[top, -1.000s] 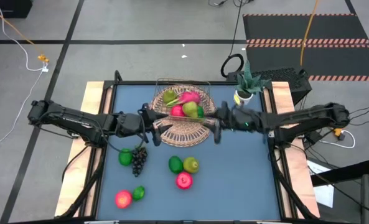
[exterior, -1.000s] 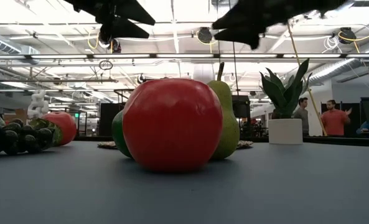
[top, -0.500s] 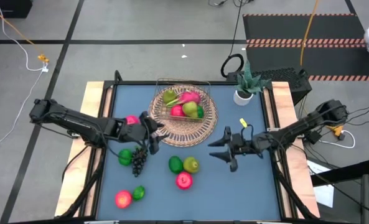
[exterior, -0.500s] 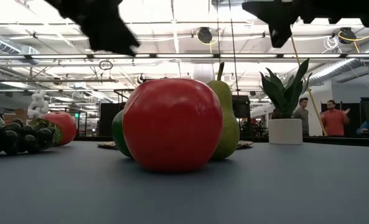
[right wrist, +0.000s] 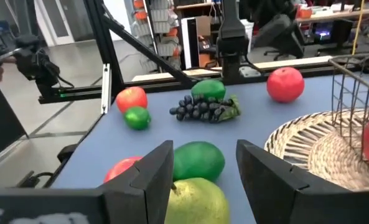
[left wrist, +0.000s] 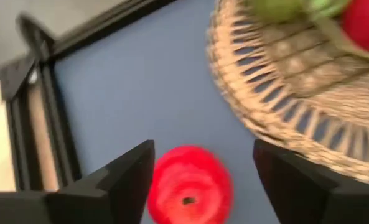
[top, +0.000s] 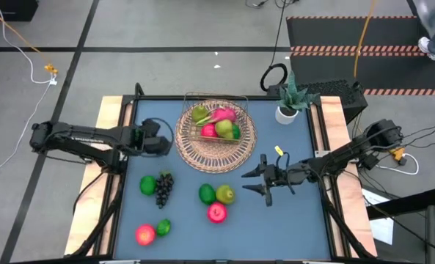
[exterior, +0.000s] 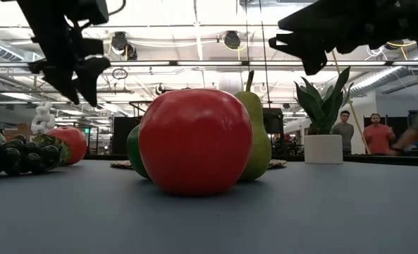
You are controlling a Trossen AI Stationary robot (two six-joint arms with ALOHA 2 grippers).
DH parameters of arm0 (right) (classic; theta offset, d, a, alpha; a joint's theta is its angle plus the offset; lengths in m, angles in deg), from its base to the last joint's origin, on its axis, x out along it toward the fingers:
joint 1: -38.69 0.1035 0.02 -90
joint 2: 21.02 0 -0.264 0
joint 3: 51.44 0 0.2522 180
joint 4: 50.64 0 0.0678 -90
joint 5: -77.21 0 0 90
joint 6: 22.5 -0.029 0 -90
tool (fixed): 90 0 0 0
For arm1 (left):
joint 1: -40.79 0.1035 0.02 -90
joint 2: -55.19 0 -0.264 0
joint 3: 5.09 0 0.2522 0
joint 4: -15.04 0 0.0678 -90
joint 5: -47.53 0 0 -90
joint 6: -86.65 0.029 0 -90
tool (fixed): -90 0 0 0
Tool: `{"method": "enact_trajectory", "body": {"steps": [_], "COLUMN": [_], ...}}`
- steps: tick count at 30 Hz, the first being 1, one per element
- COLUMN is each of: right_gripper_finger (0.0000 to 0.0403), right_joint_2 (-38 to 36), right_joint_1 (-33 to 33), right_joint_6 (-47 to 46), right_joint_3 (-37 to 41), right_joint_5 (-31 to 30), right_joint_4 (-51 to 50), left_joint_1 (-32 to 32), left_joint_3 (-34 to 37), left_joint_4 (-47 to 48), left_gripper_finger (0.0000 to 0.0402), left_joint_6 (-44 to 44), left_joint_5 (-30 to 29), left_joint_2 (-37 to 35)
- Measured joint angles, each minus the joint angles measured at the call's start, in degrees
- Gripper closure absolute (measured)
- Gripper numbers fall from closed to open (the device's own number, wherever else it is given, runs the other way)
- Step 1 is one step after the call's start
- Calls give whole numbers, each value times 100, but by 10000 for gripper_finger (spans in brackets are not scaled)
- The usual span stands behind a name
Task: Build produce basket
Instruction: Put the red apple into the gold wire basket
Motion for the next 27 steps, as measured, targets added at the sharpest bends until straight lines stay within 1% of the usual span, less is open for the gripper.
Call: {"method": "enact_trajectory", "body": {"steps": [6,8,10,13,16,20,24,27], "right_gripper_finger": [234,234,234,234,234,234,234,234], "right_joint_2": [128,128,128,128,128,128,128,128], "right_joint_1": [-15,-15,-15,20,60,85,85,85], "right_joint_6": [-49,-113,-228,-399,-511,-562,-562,-562], "right_joint_3": [0,0,0,-2,-2,-2,-2,-2], "right_joint_5": [17,24,30,42,50,44,39,37], "right_joint_4": [361,394,388,309,140,73,81,79], "left_joint_1": [755,948,1097,1232,1280,1355,1380,1380], "left_joint_3": [0,48,163,419,787,1146,1264,1270], "left_joint_4": [40,-110,-224,-307,-431,-818,-1150,-1277], "left_gripper_finger": [24,8,13,34,50,60,65,89], "left_joint_6": [298,443,495,349,164,137,442,595], "left_joint_5": [732,893,1124,1518,1708,1603,1576,1651], "left_joint_2": [2,2,2,2,47,24,22,24]}}
